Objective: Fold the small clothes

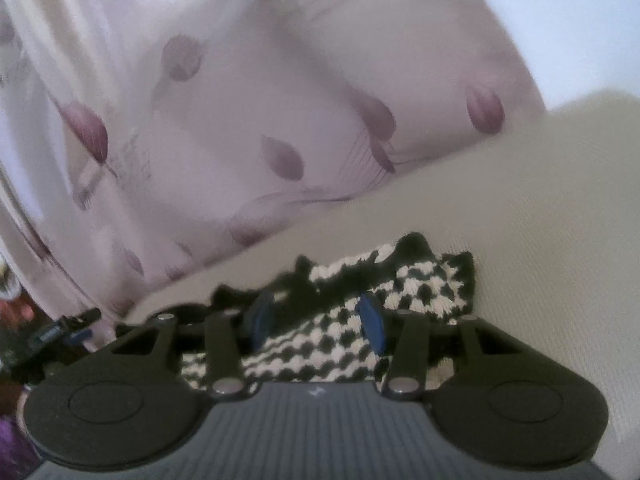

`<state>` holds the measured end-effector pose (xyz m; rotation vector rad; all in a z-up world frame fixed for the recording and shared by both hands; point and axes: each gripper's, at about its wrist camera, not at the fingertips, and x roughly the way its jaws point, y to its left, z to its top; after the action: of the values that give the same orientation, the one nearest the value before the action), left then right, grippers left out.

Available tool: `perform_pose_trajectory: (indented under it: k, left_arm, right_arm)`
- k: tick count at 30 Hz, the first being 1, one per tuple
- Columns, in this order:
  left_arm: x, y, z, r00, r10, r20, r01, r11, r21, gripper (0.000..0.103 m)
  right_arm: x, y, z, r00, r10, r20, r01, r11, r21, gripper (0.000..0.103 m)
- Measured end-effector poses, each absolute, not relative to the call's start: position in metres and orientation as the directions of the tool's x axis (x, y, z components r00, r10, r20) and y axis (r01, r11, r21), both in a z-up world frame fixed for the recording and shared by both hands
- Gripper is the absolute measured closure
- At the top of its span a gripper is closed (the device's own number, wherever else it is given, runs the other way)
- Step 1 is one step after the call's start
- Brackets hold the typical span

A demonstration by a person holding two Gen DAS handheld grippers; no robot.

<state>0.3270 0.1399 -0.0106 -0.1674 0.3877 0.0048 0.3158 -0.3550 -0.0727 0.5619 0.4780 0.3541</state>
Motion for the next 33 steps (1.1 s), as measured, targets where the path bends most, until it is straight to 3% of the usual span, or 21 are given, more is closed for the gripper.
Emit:
perform_pose_trajectory:
  k: [5, 9, 13, 16, 18, 21, 25, 30, 31, 33]
  left_arm:
    - [0.32, 0.121, -0.021, 0.882, -0.169, -0.439, 0.159, 0.985, -0.061, 0.027]
    - [0.332, 0.098, -0.032, 0.782, -0.261, -0.566, 0.282, 0.958, -0.051, 0.027]
    - [0.359, 0.087, -0.035, 0.771, -0.25, -0.586, 0.251, 0.965, -0.082, 0.019]
    - [0.373, 0.101, -0.026, 0.86, -0.095, -0.502, 0.058, 0.994, -0.09, 0.018]
    - [0.371, 0.122, -0.021, 0.888, 0.002, -0.459, -0.077, 0.986, -0.146, 0.008]
    - [0.356, 0.156, -0.018, 0.898, 0.061, -0.435, -0.166, 0.964, -0.208, 0.005]
    - [0.337, 0.175, -0.027, 0.86, 0.013, -0.51, -0.101, 0.984, -0.145, 0.004]
    - [0.314, 0.185, -0.059, 0.779, -0.127, -0.614, 0.005, 0.98, -0.197, 0.003]
    - [0.309, 0.183, -0.064, 0.78, -0.135, -0.61, 0.023, 0.982, -0.188, 0.007]
    - [0.303, 0.179, -0.071, 0.781, -0.159, -0.604, 0.051, 0.98, -0.191, 0.026]
  right_arm:
    - [0.325, -0.344, -0.089, 0.829, 0.369, -0.42, -0.139, 0.864, 0.484, 0.056]
    - [0.317, -0.344, -0.103, 0.847, 0.371, -0.38, -0.154, 0.856, 0.493, 0.056]
    - [0.316, -0.347, -0.108, 0.859, 0.371, -0.354, -0.148, 0.84, 0.521, 0.056]
    - [0.314, -0.347, -0.109, 0.864, 0.366, -0.346, -0.143, 0.837, 0.528, 0.056]
    - [0.312, -0.35, -0.111, 0.866, 0.373, -0.334, -0.145, 0.825, 0.546, 0.056]
    - [0.313, -0.357, -0.115, 0.867, 0.391, -0.31, -0.145, 0.792, 0.593, 0.056]
    - [0.312, -0.361, -0.118, 0.869, 0.398, -0.294, -0.143, 0.771, 0.621, 0.056]
    - [0.311, -0.357, -0.117, 0.874, 0.385, -0.297, -0.141, 0.786, 0.602, 0.056]
    - [0.31, -0.357, -0.117, 0.874, 0.383, -0.297, -0.141, 0.787, 0.6, 0.056]
    - [0.31, -0.357, -0.117, 0.876, 0.381, -0.297, -0.14, 0.789, 0.599, 0.056]
